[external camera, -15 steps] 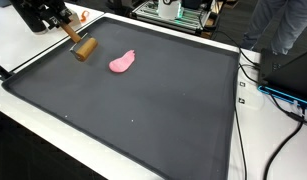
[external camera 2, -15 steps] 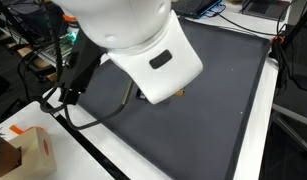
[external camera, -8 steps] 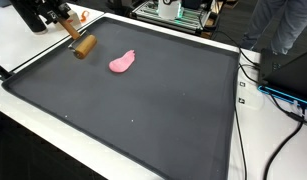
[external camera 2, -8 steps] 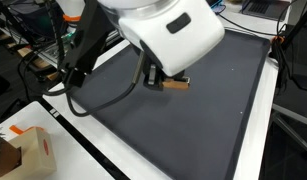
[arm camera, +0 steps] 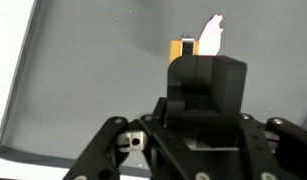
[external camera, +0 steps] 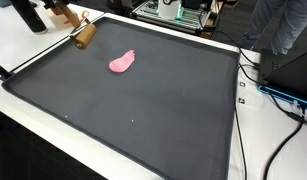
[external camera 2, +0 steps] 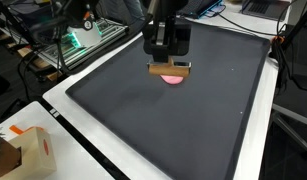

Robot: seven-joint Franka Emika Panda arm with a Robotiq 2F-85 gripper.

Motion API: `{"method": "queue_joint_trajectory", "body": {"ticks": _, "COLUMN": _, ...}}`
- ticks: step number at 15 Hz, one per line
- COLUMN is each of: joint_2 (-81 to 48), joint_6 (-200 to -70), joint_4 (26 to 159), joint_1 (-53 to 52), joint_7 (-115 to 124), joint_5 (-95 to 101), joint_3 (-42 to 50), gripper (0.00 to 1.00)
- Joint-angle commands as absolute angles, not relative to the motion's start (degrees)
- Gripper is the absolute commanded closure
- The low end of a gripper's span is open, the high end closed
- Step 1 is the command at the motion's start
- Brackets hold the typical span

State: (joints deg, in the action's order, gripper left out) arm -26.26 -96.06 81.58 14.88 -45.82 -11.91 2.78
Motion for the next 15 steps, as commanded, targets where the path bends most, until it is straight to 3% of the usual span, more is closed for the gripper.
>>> {"method": "queue_joint_trajectory", "body": {"ticks": 1, "joint_2": -19.79, "joint_6": -96.40, "joint_4": 88.07, "joint_1": 12.24, "joint_7": -42.63, "joint_5": -8.30, "joint_3": 2.57, "gripper": 0.76}}
{"method": "queue_joint_trajectory", "body": {"ticks": 12, "joint_2": -6.68, "joint_6": -114.12, "joint_4": 105.27, "joint_1": 5.33, "joint_7": -34.44, "joint_5": -6.63, "joint_3": 0.87, "gripper": 0.76}}
{"method": "queue_joint_trajectory", "body": {"ticks": 13, "joint_2": -10.72, "joint_6": -110.73, "joint_4": 100.13, "joint_1": 5.92, "joint_7": -36.03, "joint_5": -7.96, "joint_3": 0.95, "gripper": 0.76}}
{"method": "queue_joint_trajectory", "body": {"ticks": 14, "joint_2": -10.27, "joint_6": -111.22, "joint_4": 100.78, "joint_1": 5.67, "joint_7": -35.94, "joint_5": -7.94, "joint_3": 0.90, "gripper": 0.51}}
{"method": "queue_joint_trajectory", "body": {"ticks": 15, "joint_2": -10.33, "joint_6": -111.19, "joint_4": 100.73, "joint_1": 5.65, "joint_7": -35.94, "joint_5": -7.94, "joint_3": 0.86, "gripper": 0.51}}
